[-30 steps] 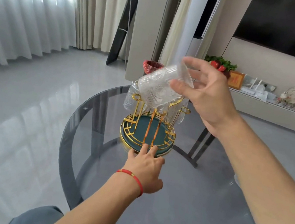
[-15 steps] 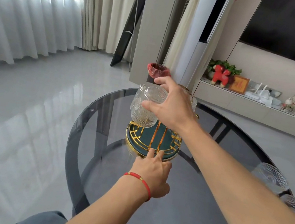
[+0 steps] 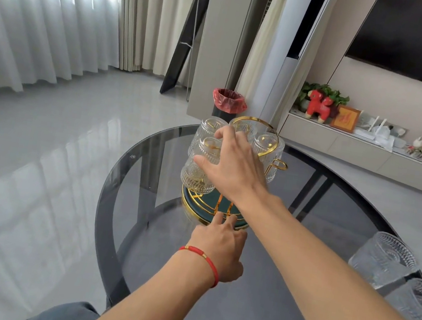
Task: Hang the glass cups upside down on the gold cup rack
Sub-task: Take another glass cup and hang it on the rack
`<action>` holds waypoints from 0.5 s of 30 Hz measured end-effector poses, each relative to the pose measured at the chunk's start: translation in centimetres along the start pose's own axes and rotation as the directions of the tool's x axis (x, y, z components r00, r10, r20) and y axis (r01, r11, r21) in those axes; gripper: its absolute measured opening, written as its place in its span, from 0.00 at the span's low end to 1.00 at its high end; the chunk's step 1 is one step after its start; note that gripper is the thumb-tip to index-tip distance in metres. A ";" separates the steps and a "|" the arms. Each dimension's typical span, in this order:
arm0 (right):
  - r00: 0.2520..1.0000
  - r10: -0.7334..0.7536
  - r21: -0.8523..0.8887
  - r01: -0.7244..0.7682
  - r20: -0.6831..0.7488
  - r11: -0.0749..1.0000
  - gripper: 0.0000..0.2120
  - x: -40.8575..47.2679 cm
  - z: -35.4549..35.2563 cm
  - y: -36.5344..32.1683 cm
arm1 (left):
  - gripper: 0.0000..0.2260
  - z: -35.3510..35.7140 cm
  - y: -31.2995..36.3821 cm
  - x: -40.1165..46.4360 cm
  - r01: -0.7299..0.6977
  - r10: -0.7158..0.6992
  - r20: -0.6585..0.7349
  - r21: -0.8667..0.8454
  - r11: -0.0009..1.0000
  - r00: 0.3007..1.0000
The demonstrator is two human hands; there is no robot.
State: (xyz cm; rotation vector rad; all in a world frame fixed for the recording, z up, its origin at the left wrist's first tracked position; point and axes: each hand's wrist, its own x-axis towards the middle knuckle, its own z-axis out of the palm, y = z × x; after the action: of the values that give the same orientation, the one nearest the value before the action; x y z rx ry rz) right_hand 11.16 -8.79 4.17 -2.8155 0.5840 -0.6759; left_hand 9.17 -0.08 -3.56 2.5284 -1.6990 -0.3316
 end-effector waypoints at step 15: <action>0.937 -0.034 0.080 0.066 -0.348 0.995 0.13 -9.2 -2.2 7.3 | 0.10 -0.4 1.9 0.9 -0.071 0.002 -0.480 -0.125 0.990 0.877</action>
State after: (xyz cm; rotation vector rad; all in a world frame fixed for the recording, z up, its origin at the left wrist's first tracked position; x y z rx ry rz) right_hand 0.17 -11.72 0.54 -2.6500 0.5203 -1.1925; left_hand 7.84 -1.70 -2.93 2.2248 -1.4664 0.1683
